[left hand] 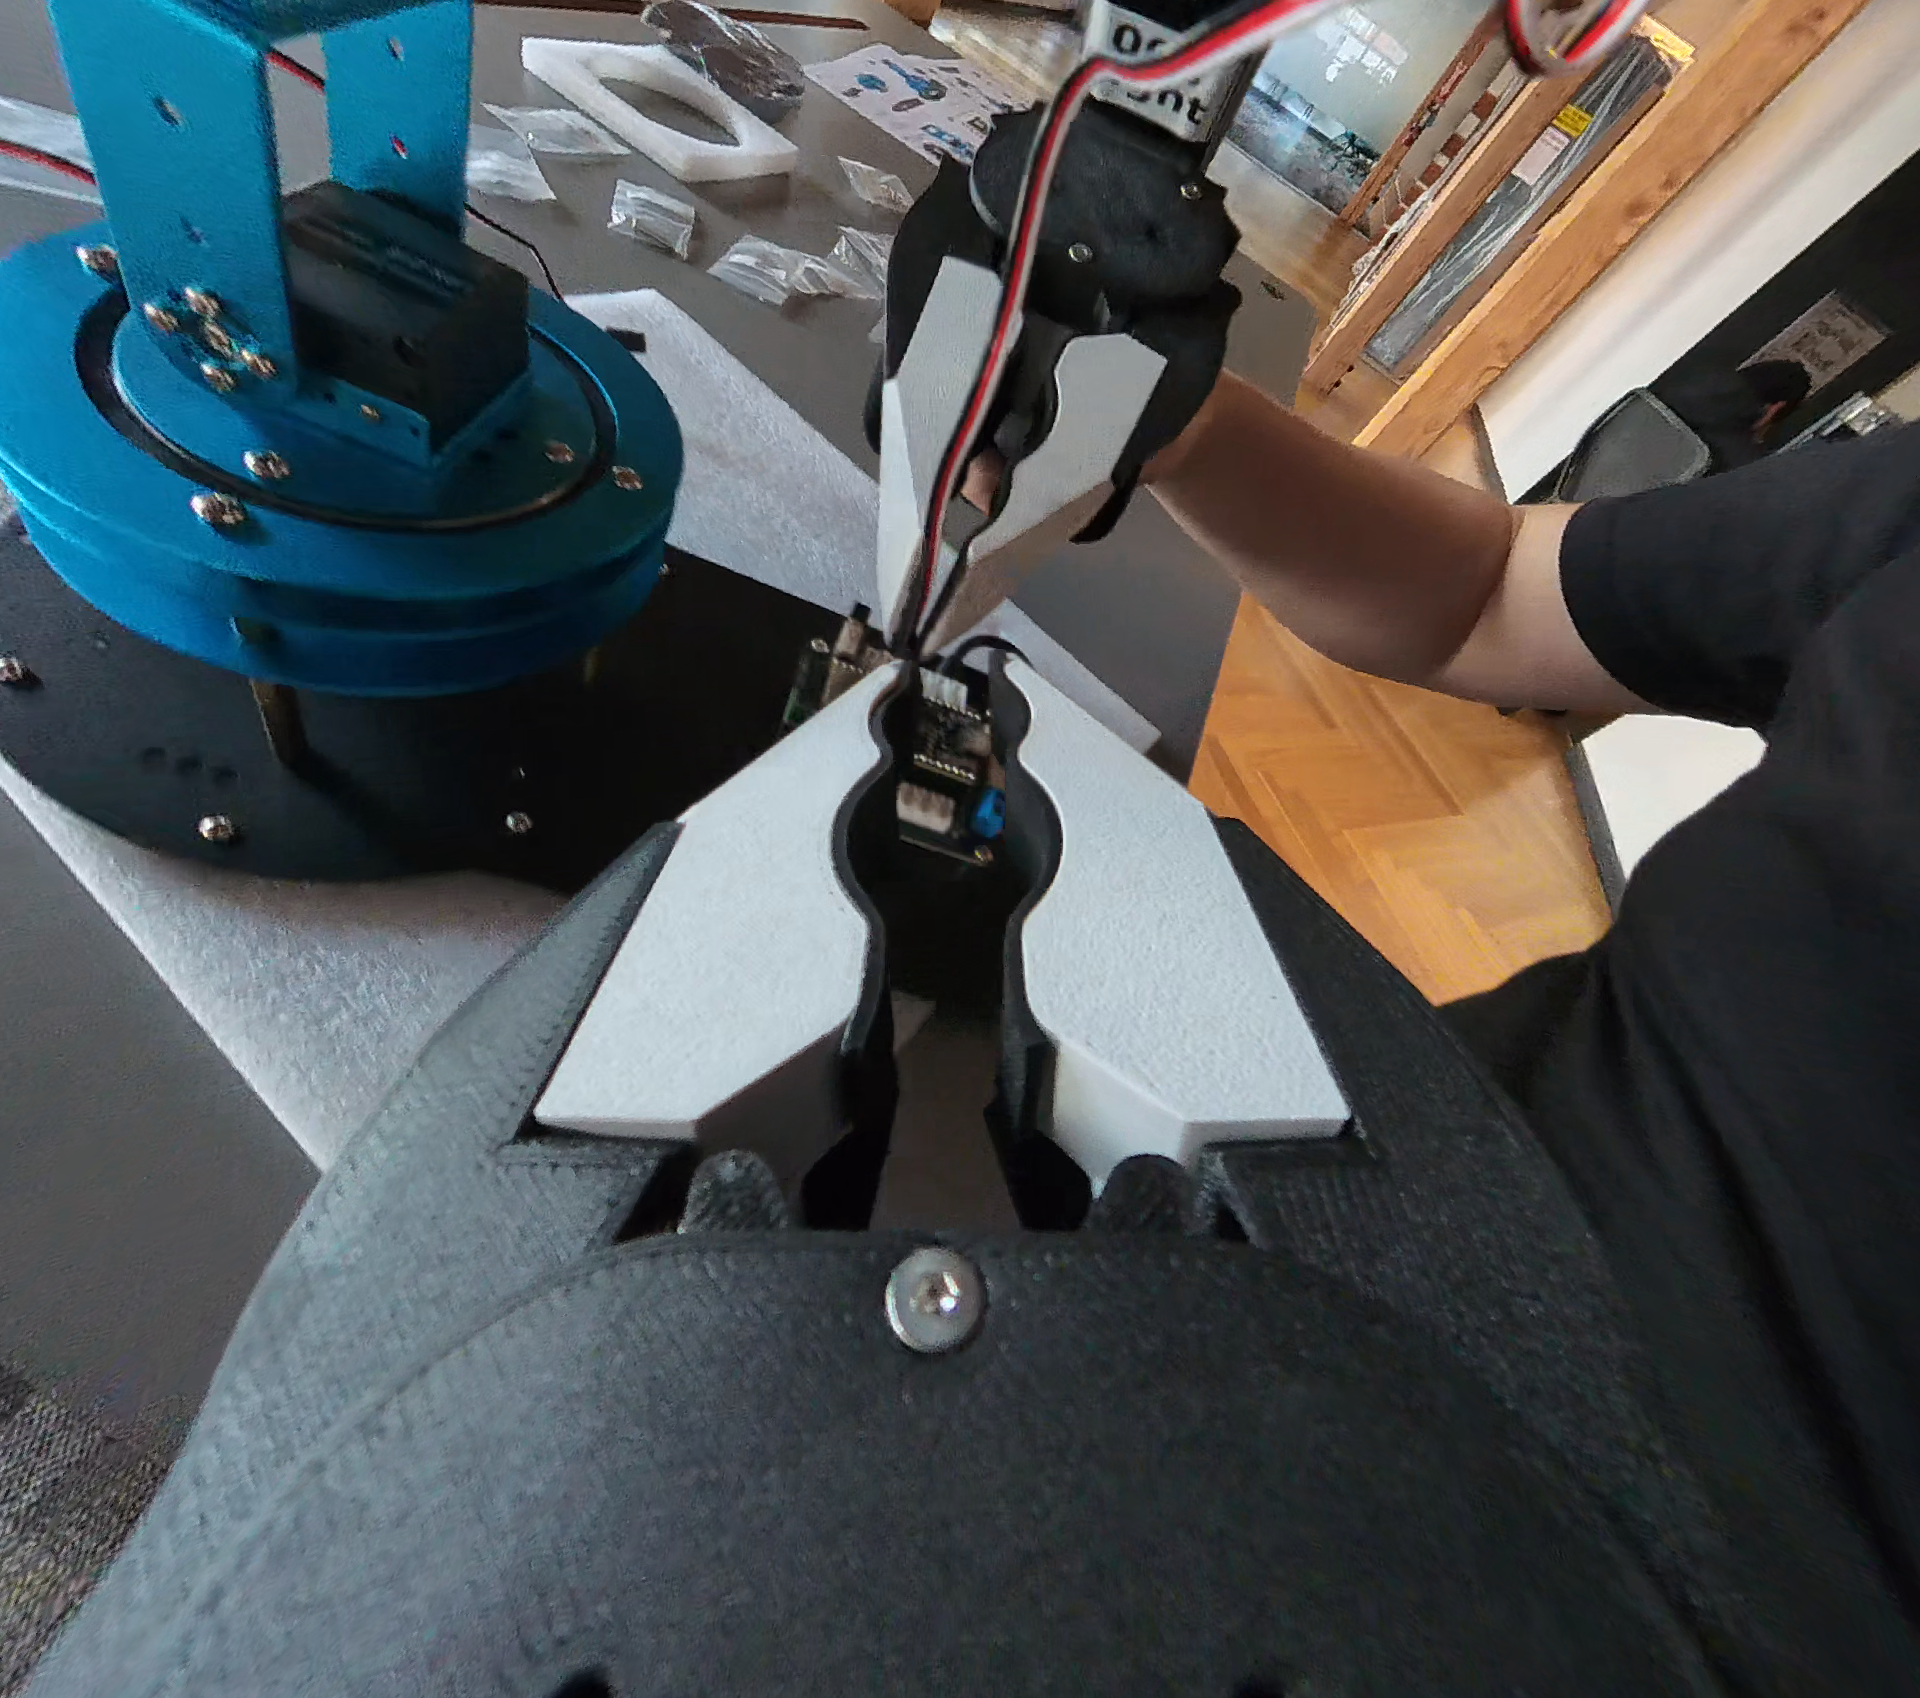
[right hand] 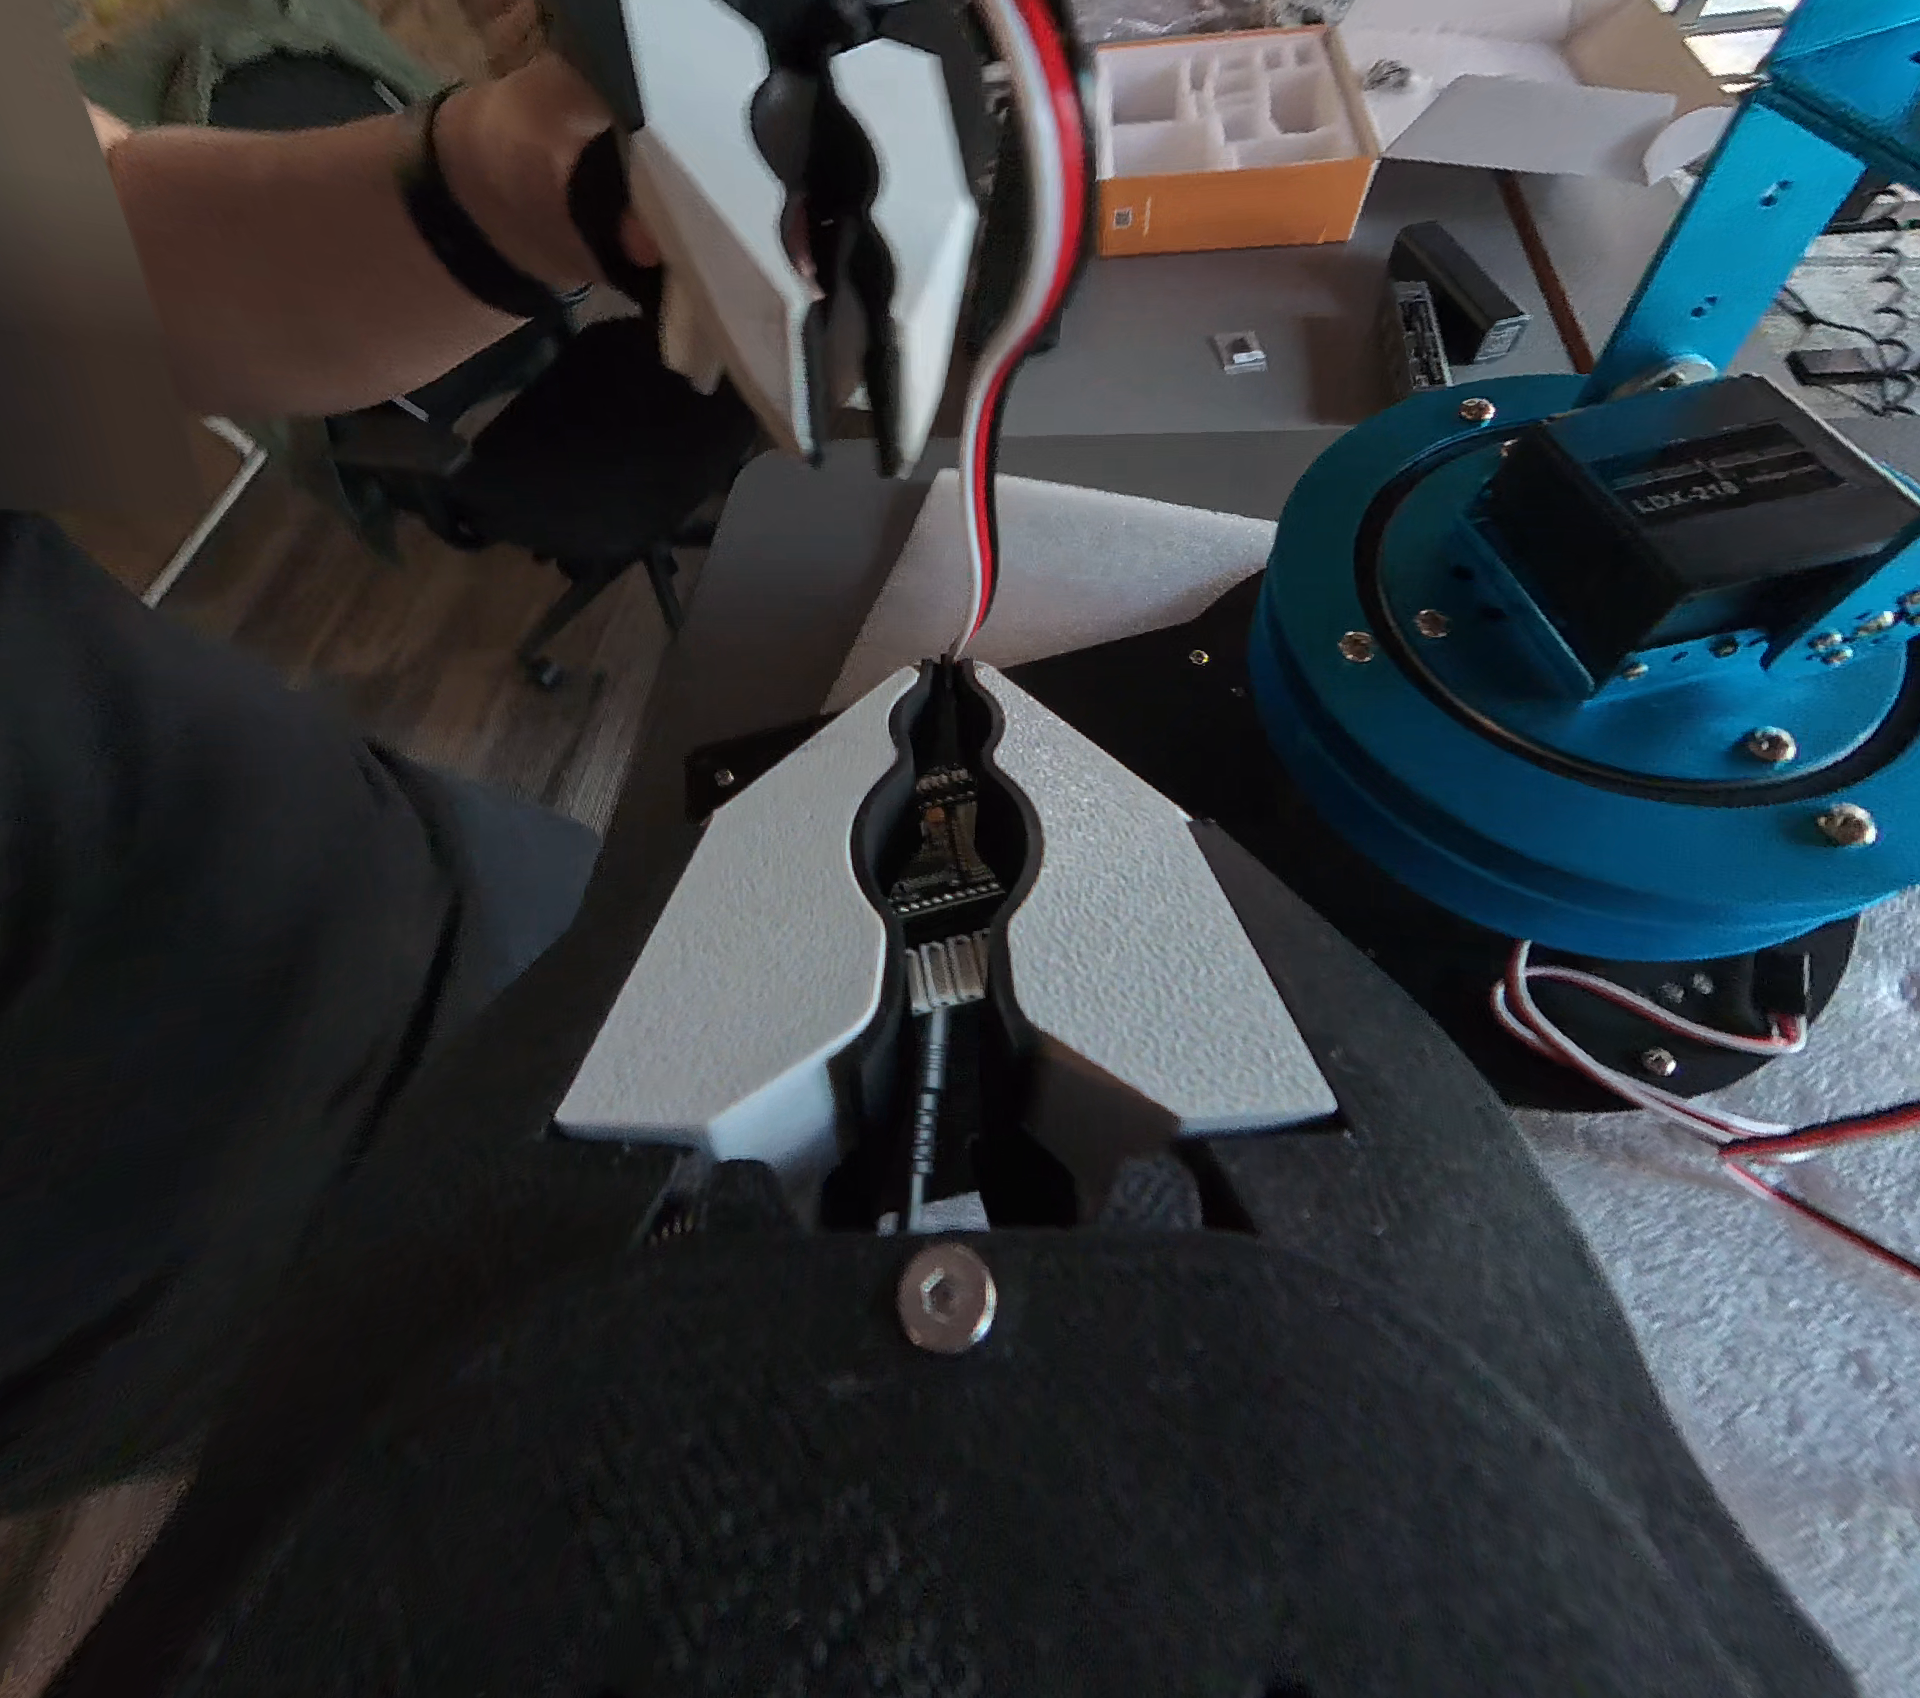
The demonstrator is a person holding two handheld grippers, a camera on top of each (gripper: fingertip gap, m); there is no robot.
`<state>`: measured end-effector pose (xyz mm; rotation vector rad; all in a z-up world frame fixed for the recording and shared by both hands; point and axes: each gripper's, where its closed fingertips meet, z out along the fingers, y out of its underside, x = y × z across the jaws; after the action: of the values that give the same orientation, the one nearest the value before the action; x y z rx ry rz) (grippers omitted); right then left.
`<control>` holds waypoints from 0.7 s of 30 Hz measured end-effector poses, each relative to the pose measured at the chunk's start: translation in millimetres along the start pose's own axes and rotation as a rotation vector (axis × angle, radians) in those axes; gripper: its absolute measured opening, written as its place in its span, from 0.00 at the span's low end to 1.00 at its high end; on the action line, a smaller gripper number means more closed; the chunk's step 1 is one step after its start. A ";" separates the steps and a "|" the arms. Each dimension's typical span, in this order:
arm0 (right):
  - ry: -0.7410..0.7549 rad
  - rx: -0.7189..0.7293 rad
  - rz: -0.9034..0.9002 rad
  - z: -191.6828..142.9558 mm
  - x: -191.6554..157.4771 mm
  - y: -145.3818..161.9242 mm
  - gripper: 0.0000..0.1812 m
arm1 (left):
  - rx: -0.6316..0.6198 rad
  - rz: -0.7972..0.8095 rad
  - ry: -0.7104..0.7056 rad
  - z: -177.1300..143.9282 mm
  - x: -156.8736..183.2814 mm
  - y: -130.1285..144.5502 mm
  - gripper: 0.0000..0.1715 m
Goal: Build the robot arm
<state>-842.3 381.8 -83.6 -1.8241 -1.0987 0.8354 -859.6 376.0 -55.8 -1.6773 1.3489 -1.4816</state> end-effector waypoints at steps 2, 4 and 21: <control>-0.023 -0.010 -0.021 1.0 2.8 0.1 0.01 | 0.022 0.008 -0.005 5.3 -8.8 -6.8 0.07; -0.044 -0.027 -0.045 1.7 6.2 0.2 0.01 | 0.064 0.002 0.013 9.0 -14.6 -15.4 0.08; -0.206 -0.169 -0.056 17.7 12.5 8.6 0.02 | 0.062 0.106 0.118 37.7 -18.8 -34.2 0.00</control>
<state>-849.2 396.3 -100.6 -1.8660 -1.3807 0.9373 -811.1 397.2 -43.9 -1.4776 1.4157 -1.5650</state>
